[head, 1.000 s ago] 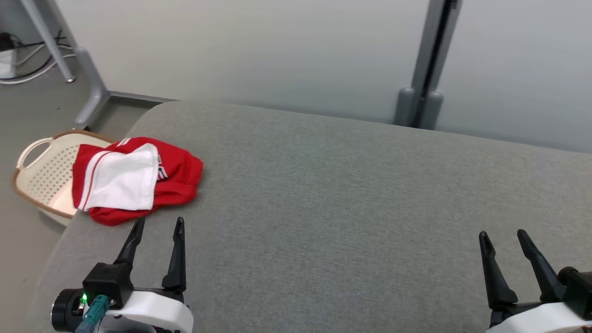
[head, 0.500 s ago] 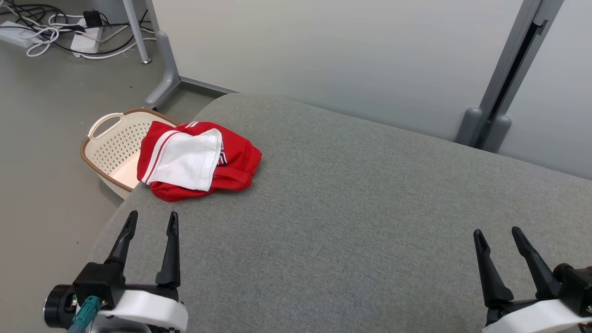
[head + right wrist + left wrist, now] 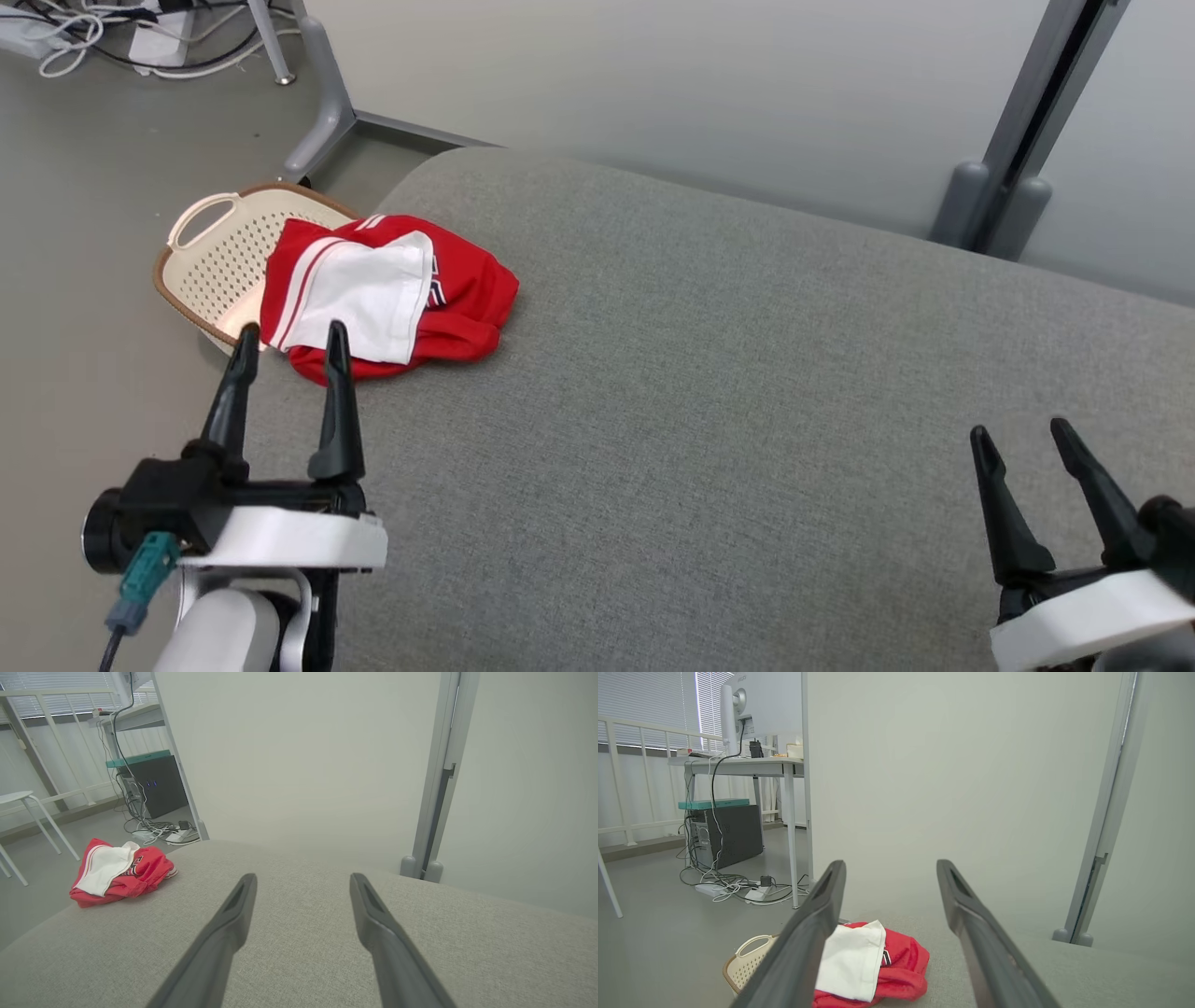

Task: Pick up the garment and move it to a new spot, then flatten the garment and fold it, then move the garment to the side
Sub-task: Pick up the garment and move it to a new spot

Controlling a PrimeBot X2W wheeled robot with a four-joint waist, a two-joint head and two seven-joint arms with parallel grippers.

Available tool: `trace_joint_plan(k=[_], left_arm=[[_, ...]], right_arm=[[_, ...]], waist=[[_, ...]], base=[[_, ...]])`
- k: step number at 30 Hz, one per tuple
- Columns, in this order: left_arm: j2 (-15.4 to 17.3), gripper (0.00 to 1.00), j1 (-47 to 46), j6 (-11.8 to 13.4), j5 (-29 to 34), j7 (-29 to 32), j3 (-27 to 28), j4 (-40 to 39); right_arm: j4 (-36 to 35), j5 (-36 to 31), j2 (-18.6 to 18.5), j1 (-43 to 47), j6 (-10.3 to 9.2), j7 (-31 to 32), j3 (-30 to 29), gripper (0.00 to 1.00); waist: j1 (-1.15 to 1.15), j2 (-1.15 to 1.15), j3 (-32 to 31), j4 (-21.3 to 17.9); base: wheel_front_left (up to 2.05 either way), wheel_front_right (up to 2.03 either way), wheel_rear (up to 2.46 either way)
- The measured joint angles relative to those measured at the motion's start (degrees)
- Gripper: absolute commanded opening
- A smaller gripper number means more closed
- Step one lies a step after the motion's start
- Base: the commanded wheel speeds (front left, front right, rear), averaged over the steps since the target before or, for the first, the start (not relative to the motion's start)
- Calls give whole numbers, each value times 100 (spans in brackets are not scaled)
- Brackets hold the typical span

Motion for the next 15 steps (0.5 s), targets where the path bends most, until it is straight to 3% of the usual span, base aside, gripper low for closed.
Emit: trace_joint_plan(k=[8,15], left_arm=[[-588,100,-1119,-625,238,-11,925,605],[-611,100,-2322,-1312,298,-13,1562,2498]], right_arm=[[-478,-102,-304,-565,0,361,54,100],[-664,-105,-525,-1001,0,503,76,100]], waist=[[0,0,876,-232],[0,0,1787,-562]], base=[[0,0,0],[0,0,0]])
